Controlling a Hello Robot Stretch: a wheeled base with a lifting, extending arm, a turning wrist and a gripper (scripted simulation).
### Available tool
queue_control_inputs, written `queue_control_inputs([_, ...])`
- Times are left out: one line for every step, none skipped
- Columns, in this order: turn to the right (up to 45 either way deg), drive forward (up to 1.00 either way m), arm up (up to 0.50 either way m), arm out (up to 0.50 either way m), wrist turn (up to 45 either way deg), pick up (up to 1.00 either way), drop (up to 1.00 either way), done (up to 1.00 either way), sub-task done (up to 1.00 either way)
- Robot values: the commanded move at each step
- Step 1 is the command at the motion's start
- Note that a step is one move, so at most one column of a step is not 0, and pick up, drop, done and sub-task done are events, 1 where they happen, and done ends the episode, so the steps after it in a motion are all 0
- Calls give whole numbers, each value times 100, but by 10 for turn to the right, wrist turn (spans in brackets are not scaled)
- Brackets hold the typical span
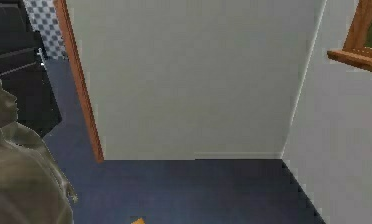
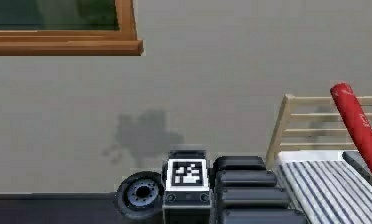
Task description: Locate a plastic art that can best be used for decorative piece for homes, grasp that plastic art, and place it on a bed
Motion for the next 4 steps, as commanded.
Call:
queue_control_inputs([450, 0, 0, 0, 0, 0, 0, 0, 0])
queue_control_inputs([390, 0, 0, 0, 0, 0, 0, 0, 0])
queue_control_inputs([0, 5, 0, 0, 0, 0, 0, 0, 0])
queue_control_inputs([-450, 0, 0, 0, 0, 0, 0, 0, 0])
